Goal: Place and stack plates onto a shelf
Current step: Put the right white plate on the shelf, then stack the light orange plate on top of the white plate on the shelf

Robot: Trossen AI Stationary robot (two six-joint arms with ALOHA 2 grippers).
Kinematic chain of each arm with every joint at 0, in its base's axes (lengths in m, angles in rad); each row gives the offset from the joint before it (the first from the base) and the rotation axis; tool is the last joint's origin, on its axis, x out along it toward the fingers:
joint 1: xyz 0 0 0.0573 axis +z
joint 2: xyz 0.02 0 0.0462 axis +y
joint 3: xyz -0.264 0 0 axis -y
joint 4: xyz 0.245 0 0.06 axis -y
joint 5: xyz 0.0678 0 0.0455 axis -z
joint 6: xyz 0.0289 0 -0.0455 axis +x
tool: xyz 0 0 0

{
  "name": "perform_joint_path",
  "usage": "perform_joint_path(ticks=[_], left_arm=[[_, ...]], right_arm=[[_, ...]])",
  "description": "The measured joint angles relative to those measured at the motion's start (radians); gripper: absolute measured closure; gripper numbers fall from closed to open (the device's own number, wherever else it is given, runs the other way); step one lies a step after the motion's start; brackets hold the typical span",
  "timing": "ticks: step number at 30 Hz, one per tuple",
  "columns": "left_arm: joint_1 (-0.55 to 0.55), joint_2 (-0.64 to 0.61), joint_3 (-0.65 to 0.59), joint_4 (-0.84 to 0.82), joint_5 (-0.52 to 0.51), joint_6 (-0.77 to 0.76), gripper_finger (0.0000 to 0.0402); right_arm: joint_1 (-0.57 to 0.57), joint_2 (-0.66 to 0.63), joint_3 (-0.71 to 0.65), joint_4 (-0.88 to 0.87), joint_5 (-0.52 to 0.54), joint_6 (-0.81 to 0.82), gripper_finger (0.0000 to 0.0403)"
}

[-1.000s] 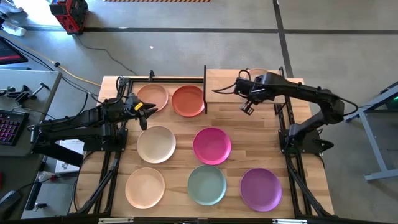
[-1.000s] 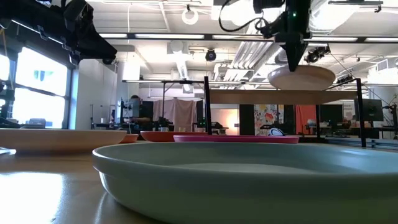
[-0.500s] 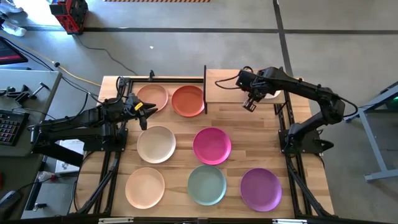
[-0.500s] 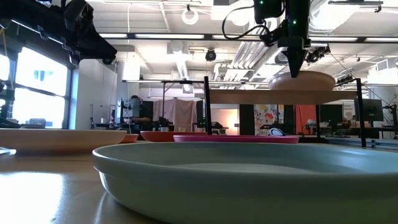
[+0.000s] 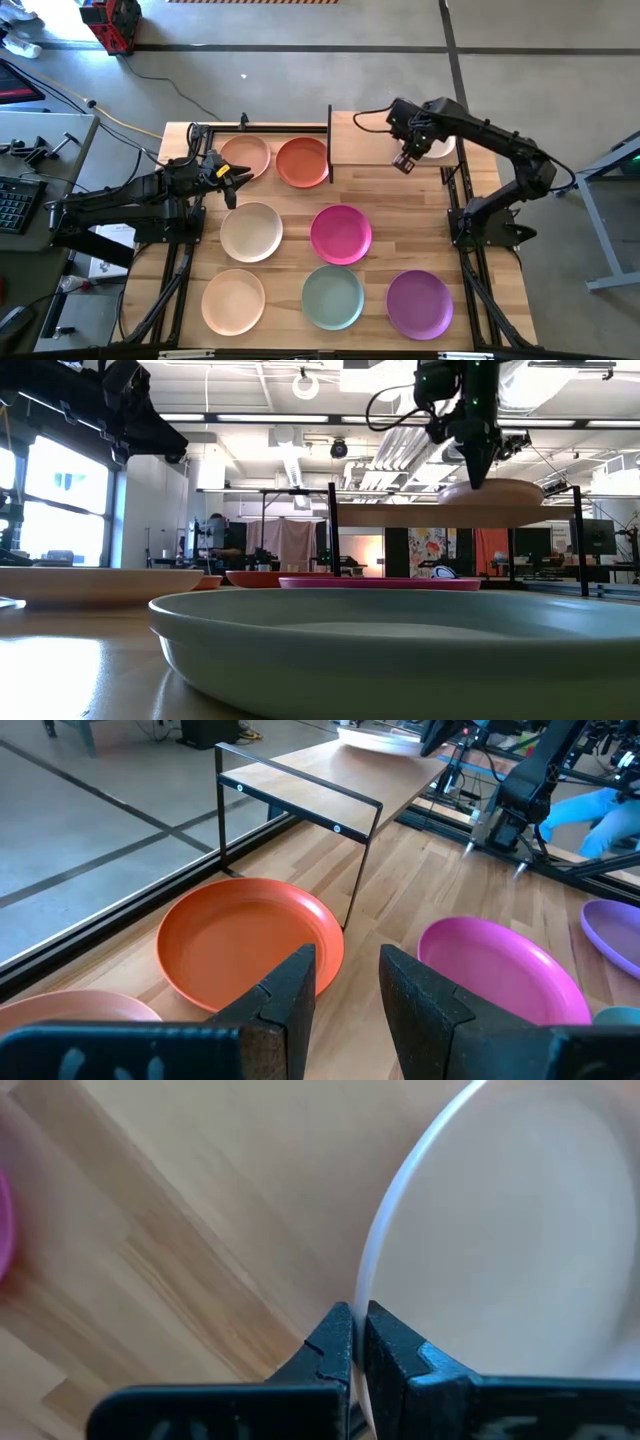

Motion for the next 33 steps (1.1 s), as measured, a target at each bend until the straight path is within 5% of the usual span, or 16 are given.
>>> perform_joint_path(ticks=[13, 24, 33], left_arm=[[0.0, 0.0, 0.0, 0.0, 0.0, 0.0, 0.03], [0.0, 0.0, 0.0, 0.0, 0.0, 0.0, 0.03], [0.0, 0.0, 0.0, -0.002, 0.0, 0.0, 0.03]], right_arm=[[-0.015, 0.0, 0.0, 0.015, -0.046, -0.011, 0.0401], [-0.015, 0.0, 0.0, 0.018, -0.046, -0.008, 0.0341], [0.019, 0.0, 0.045, 0.01, -0.044, 0.016, 0.0336]])
